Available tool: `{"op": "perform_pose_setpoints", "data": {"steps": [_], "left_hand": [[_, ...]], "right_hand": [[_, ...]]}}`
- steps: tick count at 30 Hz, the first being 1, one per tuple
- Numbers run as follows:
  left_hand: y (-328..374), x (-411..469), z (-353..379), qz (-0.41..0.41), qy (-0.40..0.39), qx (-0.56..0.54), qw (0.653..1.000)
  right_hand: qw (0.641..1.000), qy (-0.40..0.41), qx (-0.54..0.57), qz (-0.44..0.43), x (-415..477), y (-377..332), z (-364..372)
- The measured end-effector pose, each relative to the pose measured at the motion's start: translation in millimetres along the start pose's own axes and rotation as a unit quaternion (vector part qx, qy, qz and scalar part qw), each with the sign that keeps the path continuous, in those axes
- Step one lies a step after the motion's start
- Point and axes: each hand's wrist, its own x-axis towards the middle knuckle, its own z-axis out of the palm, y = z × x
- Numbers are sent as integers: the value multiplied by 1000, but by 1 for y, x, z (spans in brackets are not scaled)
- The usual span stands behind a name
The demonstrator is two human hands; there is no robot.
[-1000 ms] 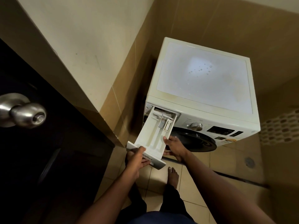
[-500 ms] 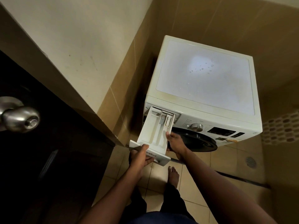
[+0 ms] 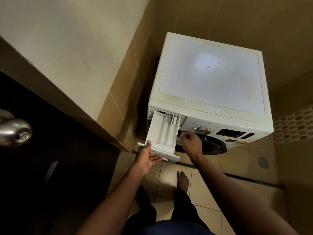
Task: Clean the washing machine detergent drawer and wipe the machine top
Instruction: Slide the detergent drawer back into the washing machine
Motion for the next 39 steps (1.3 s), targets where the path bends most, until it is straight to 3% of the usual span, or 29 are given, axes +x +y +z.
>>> {"op": "perform_pose_setpoints", "data": {"steps": [4, 7, 13, 18, 23, 39], "left_hand": [[2, -1, 1, 4, -26, -1, 1000], [11, 2, 9, 11, -37, 15, 999], [20, 9, 3, 14, -47, 63, 997], [19, 14, -16, 34, -21, 44, 998], [22, 18, -17, 34, -26, 13, 999], [13, 25, -7, 52, 10, -16, 998]], "right_hand": [[997, -60, 27, -36, -31, 24, -15], [991, -119, -18, -54, -43, 43, -16], [987, 7, -88, -134, -40, 46, 4], [995, 66, 6, -70, -40, 62, 15], [994, 78, 21, -67, -44, 58, 19], [976, 97, -99, -168, -36, 64, 16]]}}
